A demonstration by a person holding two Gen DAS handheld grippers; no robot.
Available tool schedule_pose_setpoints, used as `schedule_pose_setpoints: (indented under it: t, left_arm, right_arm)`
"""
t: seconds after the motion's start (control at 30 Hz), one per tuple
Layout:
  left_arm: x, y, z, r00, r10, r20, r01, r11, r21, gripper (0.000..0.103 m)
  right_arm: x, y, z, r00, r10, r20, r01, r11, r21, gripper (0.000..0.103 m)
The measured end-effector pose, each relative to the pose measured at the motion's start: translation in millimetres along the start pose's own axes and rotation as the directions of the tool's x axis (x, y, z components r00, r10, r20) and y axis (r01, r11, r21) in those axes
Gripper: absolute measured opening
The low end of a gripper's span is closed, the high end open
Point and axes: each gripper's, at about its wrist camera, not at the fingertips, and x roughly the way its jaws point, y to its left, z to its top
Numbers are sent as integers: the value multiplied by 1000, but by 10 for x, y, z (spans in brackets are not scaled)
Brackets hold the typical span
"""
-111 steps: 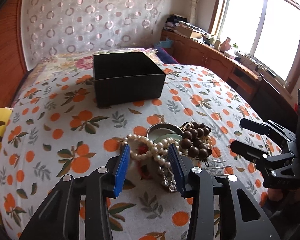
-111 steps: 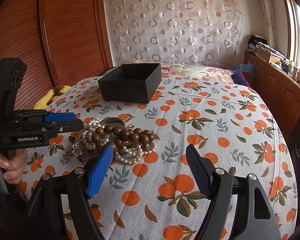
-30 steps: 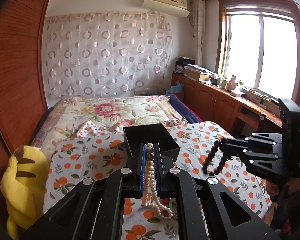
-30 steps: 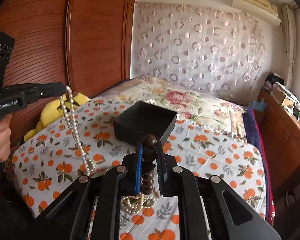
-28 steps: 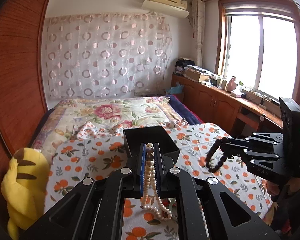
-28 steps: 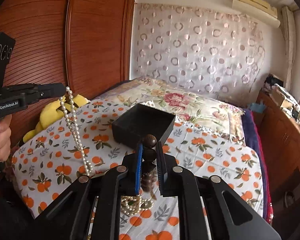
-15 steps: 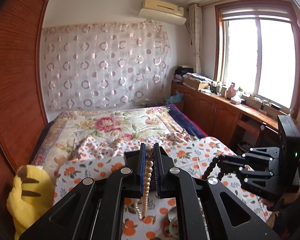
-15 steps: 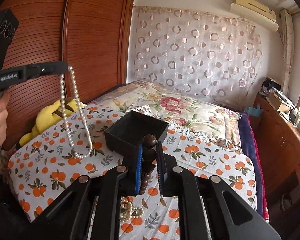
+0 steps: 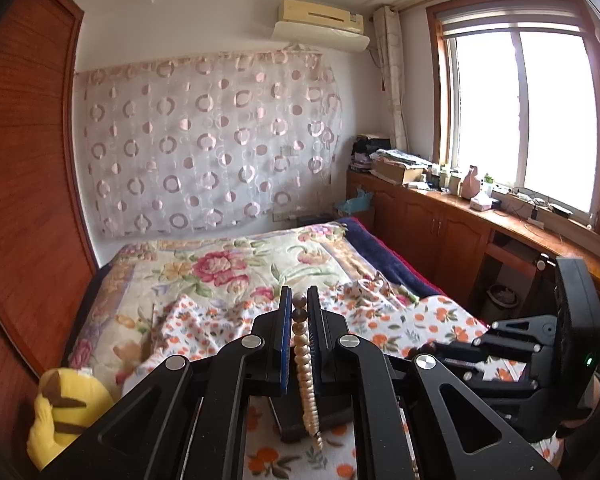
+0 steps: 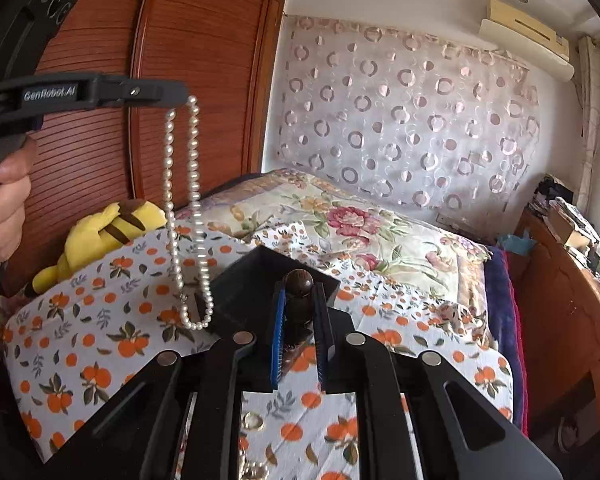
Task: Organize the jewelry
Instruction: 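Lift the pearl necklace with the left tool and carry it into the black box, then open the left tool to drop the pearls in the box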
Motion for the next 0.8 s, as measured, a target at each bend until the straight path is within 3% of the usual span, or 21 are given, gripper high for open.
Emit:
schedule_pose_setpoints:
  t: [0.23,0.4,0.8]
  left_arm:
    - [135,-5,315,1000,9,23,-9,1000,26,7]
    - [270,10,316,1000,13,1,-13,1000,26,7]
    - [937,189,-353,984,-21,-179,16,1000,-25,7]
  right_arm:
    - [141,-127,191,999,24,21,-25,1000,19,15]
    - [307,-152,245,998,66,18,-67,998,20,15]
    - [870,-79,3,989,120,-89,-117,992,41,15]
